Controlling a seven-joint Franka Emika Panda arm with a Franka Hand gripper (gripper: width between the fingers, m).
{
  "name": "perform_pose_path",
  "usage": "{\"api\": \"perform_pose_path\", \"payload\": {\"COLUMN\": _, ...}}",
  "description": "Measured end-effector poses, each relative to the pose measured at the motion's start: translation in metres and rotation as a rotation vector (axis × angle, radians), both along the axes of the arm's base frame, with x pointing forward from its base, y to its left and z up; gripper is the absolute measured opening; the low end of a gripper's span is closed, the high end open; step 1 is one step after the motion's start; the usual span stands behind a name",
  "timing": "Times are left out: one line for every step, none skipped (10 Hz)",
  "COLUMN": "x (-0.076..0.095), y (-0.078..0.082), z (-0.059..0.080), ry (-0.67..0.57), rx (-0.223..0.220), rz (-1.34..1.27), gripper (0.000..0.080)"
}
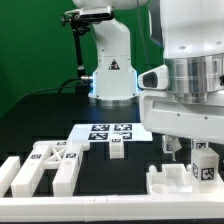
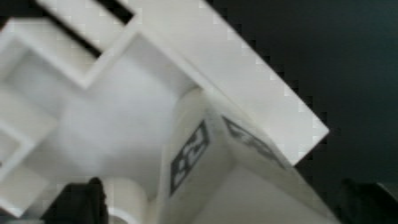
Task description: Assemble chair
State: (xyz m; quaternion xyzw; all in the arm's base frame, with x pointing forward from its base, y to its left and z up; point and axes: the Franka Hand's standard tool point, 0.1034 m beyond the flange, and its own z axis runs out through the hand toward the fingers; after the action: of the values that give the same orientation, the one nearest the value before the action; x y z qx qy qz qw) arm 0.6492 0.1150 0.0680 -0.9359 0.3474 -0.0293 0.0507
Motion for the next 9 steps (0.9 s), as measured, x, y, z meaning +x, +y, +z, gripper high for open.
{"api": "perform_pose_path", "payload": {"x": 0.0, "y": -0.001, "z": 0.0, "ry": -0.005, "rx": -0.007, "rz": 0.065, "gripper": 0.0647}}
{"api": "perform_pose_path", "payload": {"x": 0.0, "y": -0.001, "z": 0.0, "ry": -0.01, "rx": -0.014, "rz": 0.135, "gripper": 0.0649}}
{"api": "perform_pose_path", "payload": {"x": 0.0, "y": -0.001, "z": 0.0, "ry": -0.012, "rx": -0.018, "rz": 0.172, "gripper": 0.0649}}
{"api": "perform_pose_path", "payload": {"x": 0.0, "y": 0.004, "z": 0.002, "ry": -0.026, "rx": -0.071, "rz": 0.429, "gripper": 0.0649}}
{"api": "perform_pose_path", "payload": {"x": 0.0, "y": 0.01, "z": 0.004, "ry": -0.037, "rx": -0.079, "rz": 0.545, "gripper": 0.0649}}
{"api": "perform_pose_path", "payload": {"x": 0.0, "y": 0.008, "z": 0.003, "ry": -0.034, "rx": -0.077, "rz": 0.517, "gripper": 0.0649}}
{"api": "perform_pose_path", "payload": {"x": -0.001, "y": 0.008, "z": 0.002, "ry": -0.032, "rx": -0.076, "rz": 0.5, "gripper": 0.0519}}
{"api": "perform_pose_path", "payload": {"x": -0.001, "y": 0.008, "z": 0.002, "ry": -0.032, "rx": -0.075, "rz": 0.492, "gripper": 0.038}}
{"api": "perform_pose_path", "payload": {"x": 0.0, "y": 0.005, "z": 0.002, "ry": -0.026, "rx": -0.071, "rz": 0.415, "gripper": 0.0288}}
